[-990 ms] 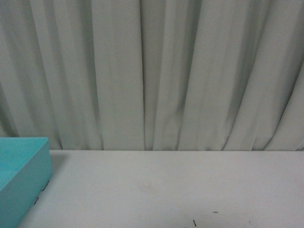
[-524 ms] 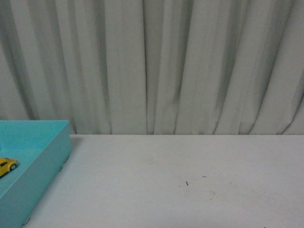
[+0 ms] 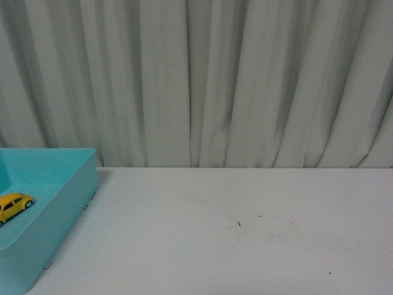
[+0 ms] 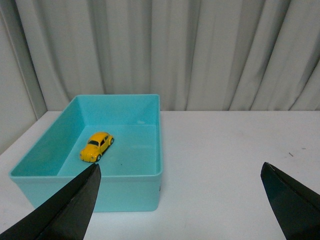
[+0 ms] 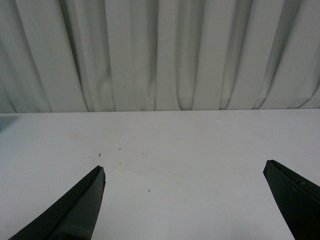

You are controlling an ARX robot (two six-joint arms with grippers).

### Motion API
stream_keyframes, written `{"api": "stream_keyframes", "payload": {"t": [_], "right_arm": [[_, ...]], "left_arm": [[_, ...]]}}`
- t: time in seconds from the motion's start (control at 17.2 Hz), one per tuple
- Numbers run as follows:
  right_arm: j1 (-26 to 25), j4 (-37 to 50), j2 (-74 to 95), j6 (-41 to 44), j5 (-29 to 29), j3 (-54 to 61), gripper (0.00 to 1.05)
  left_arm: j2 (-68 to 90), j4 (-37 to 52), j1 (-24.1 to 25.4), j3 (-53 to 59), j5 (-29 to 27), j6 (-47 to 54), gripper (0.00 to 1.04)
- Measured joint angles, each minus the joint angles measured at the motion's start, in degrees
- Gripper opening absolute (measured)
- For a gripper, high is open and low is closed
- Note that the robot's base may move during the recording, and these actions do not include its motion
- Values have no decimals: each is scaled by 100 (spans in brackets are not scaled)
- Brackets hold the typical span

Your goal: Wind up and store yellow beetle toy

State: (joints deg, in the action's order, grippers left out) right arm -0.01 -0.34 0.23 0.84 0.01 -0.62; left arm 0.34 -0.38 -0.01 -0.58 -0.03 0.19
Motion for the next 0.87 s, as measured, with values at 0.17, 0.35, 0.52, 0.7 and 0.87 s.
{"api": "stream_keyframes", "payload": {"t": [0.17,0.35,0.52,0.7,0.87], "right_arm": [[0,20,-4,0,0,0,98],[0,13,-4,0,0,0,98],[0,13,-4,0,0,0,98],[0,13,-4,0,0,0,98],[0,13,-4,0,0,0,98]], "left_arm": [[0,31,0,0,0,0,98],[0,24,0,0,0,0,98],[0,24,0,0,0,0,98],[0,24,0,0,0,0,98],[0,24,0,0,0,0,98]]}}
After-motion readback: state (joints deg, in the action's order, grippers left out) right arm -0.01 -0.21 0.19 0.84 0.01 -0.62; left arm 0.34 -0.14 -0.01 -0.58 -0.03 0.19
